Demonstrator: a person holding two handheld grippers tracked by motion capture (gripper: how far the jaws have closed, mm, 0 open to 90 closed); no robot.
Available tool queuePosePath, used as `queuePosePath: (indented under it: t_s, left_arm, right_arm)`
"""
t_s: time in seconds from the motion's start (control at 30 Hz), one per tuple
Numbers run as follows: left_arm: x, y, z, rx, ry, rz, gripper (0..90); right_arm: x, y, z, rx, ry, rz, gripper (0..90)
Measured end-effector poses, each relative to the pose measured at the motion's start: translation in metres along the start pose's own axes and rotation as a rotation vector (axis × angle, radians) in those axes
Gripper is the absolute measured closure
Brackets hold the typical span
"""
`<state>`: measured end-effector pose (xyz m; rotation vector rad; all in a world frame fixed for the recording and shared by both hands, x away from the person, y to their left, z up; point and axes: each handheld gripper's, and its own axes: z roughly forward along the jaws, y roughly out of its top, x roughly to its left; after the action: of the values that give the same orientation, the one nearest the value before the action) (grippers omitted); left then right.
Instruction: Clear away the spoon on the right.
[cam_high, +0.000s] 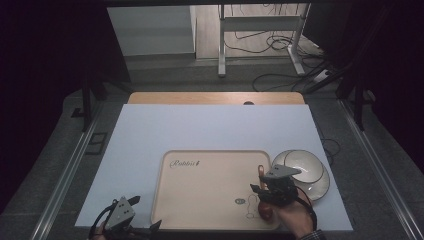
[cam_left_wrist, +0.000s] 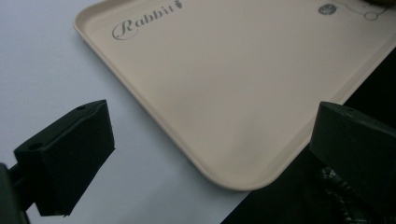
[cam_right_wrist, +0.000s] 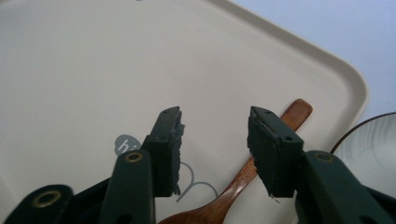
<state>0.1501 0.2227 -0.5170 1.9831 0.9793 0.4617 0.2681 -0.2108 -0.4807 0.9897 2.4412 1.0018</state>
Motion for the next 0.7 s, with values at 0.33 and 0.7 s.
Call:
queuePosePath:
  t_s: [0.33, 0.7]
  left_arm:
    - [0.001, -0.004, -0.01, -0.083, 0.003, -0.014, 0.0]
    - [-0.002, -0.006, -0.014, -0.126, 0.007, 0.013, 0.0]
  right_arm:
    - [0.003, -0.001, -0.009, -0.023, -0.009, -0.006, 43.5]
    - [0.006, -0.007, -0.02, -0.062, -0.01, -0.019, 35.4]
